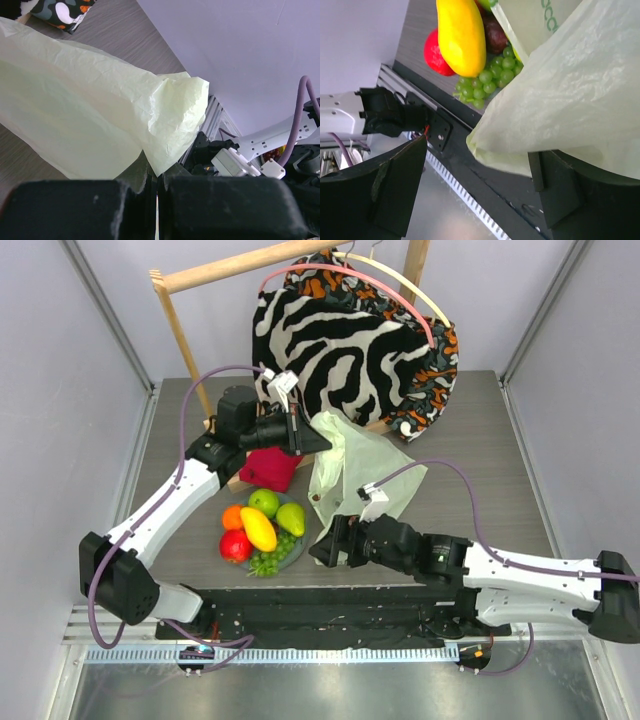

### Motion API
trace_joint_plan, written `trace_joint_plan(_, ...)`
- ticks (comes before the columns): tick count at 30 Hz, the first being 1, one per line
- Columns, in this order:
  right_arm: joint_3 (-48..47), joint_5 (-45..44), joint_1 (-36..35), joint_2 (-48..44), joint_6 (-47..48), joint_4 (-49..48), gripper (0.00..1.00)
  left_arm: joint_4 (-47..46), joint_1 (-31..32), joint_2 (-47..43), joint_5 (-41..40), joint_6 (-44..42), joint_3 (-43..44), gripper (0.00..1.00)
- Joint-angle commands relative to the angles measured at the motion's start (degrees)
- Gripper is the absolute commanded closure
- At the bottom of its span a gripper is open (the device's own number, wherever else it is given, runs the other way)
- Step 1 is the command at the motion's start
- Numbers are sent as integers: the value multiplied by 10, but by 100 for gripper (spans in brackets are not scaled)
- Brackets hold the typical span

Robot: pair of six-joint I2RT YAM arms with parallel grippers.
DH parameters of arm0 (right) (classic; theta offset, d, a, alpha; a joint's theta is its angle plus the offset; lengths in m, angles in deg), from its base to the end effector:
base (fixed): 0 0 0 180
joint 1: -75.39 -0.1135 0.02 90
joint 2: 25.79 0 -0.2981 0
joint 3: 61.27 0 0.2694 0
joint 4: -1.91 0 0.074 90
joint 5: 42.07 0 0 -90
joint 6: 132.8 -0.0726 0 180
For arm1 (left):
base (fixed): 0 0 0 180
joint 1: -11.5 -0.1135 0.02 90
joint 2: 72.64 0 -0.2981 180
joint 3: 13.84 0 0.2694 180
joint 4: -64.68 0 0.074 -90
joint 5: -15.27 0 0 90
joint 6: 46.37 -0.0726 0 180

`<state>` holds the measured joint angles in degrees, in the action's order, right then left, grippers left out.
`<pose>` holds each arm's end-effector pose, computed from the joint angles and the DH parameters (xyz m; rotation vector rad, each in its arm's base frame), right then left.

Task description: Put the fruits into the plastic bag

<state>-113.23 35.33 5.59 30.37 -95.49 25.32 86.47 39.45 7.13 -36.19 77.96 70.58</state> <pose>0.1015 0.2301 0.2742 -0.1838 2.2212 1.0624 0.2973 -0.2089 0.3902 0.3988 1.9998 -1.3444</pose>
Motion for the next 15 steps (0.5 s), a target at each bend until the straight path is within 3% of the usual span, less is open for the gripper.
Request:
trace_joint_plan(1,8,-103,-23,8,-15,-102,10,-44,-4,0,19,14,-2,100)
trace_joint_plan(3,15,-133,-40,24,-14,-144,11,-46,-4,-1,19,15,-3,100)
trace_joint_plan(10,-6,-247,-92,87,-15,-159,12,-55,-3,-9,17,22,-9,100)
trace_joint_plan(15,19,-291,-103,115,-26,-241,19,-66,-4,-15,20,29,-17,100)
